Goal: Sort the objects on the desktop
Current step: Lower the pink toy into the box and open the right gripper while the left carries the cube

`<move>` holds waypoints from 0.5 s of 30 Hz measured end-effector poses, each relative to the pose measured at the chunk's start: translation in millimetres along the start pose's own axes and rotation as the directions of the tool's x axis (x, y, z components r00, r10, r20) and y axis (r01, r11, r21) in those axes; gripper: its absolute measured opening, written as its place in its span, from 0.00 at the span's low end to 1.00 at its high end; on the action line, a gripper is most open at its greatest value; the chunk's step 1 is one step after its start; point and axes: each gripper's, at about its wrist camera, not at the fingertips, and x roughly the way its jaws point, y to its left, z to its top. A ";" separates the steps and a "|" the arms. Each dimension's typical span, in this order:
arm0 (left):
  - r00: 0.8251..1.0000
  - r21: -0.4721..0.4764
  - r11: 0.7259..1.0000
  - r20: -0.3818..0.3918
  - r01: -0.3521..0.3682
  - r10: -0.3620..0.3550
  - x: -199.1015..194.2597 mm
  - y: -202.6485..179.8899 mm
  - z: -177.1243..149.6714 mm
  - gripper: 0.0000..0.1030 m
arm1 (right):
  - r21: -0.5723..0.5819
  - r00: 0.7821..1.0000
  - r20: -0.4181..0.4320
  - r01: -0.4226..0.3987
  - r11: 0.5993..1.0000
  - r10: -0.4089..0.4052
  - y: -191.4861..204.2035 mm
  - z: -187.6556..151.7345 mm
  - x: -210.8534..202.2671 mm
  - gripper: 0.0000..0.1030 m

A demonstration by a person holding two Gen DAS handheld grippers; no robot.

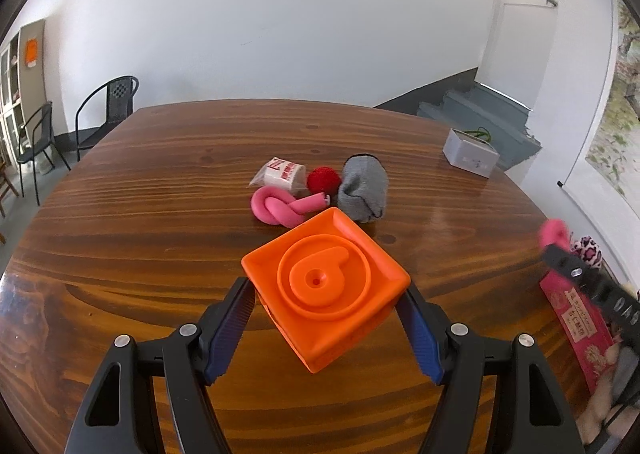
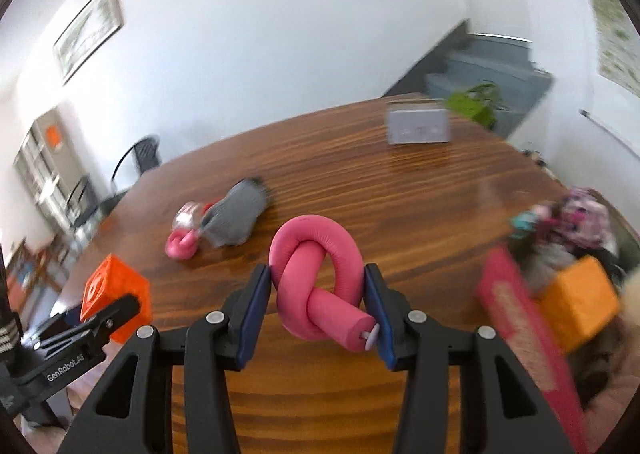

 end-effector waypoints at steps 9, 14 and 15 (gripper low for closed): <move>1.000 0.018 1.000 0.000 0.014 -0.014 -2.0 -7.5 -2.8 0.72 | 0.135 0.980 0.012 0.193 0.972 -0.197 -77.0 8.8 -25.2 0.49; 1.000 0.021 1.000 -0.002 0.012 -0.012 -1.3 -8.7 -4.2 0.72 | 0.128 0.976 0.010 0.216 0.968 -0.219 -84.9 14.8 -19.6 0.49; 1.000 0.021 1.000 -0.003 0.012 -0.012 -1.0 -8.8 -4.4 0.72 | 0.126 0.975 0.007 0.220 0.967 -0.222 -84.7 15.1 -17.2 0.49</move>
